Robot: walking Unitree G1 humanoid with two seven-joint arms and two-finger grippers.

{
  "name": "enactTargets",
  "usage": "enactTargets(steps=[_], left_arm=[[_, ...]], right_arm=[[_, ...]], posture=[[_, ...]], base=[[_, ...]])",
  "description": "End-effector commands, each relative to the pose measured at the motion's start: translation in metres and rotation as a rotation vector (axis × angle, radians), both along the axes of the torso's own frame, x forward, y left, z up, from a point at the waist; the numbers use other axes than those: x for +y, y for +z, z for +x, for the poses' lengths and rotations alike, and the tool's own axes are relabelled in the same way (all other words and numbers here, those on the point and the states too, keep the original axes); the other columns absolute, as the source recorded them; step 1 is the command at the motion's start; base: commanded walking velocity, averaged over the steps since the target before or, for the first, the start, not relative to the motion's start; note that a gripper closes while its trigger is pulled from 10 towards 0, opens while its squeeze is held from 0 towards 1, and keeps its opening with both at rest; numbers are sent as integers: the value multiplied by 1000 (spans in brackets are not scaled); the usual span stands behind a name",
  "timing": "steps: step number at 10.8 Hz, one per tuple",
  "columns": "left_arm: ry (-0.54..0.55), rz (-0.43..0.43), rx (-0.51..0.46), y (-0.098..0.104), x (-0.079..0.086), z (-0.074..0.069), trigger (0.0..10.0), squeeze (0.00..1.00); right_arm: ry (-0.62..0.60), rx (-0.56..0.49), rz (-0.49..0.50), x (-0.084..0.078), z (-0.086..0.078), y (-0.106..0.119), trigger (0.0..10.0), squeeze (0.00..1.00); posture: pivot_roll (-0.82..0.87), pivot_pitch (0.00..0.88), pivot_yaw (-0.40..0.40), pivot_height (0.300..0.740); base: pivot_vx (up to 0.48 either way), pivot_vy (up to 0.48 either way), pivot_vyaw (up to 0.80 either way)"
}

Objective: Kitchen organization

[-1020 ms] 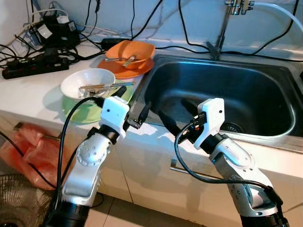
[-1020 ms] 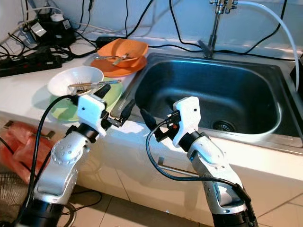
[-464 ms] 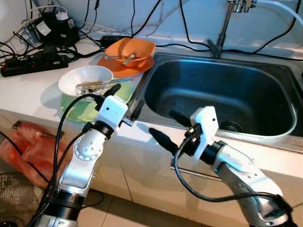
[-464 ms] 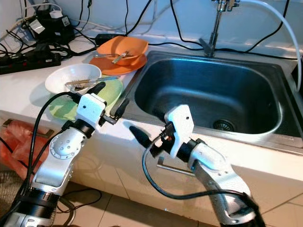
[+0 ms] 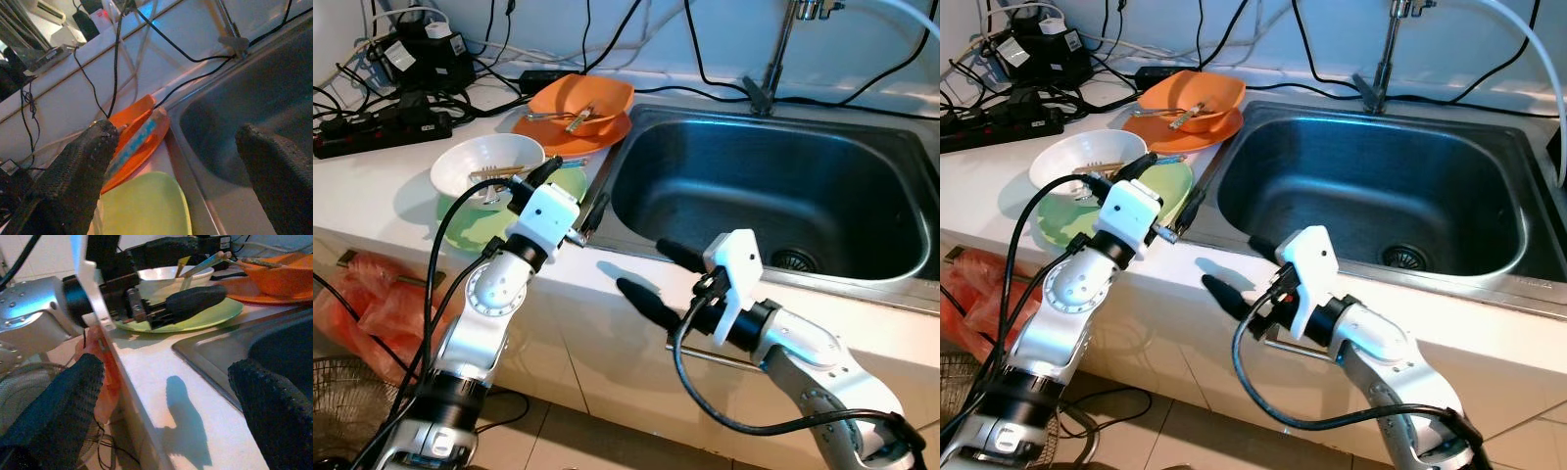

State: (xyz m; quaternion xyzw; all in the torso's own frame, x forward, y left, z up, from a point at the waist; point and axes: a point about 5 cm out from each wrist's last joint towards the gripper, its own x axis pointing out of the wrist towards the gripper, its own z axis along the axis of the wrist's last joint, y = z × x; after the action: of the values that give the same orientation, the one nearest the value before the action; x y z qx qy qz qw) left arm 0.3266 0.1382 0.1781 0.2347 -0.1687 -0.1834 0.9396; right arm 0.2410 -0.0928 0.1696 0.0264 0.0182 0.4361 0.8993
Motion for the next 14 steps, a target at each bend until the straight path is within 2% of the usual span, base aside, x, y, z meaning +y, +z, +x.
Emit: enactTargets(steps=[1,3,7,10,14], left_arm=[[1,15,-17,1,-2,3,10000,0],[13,45,-38,2,-4,9,10000,0],[46,85,-48,5,3,24,10000,0],[73,96,-63,7,7,29,10000,0],[179,81,-104,12,22,35,10000,0]], right_arm=[[20,-11,16,4,-4,5,10000,0],[26,-8,26,8,-5,6,10000,0],[21,2,47,11,-7,5,10000,0],[19,7,56,13,-8,5,10000,0],[23,12,64,14,-8,5,10000,0]], posture=[[37,68,78,740],[31,74,82,740],[26,79,91,740],[28,78,89,740],[28,78,86,740]], base=[[0,0,0],[0,0,0],[0,0,0],[0,0,0],[0,0,0]])
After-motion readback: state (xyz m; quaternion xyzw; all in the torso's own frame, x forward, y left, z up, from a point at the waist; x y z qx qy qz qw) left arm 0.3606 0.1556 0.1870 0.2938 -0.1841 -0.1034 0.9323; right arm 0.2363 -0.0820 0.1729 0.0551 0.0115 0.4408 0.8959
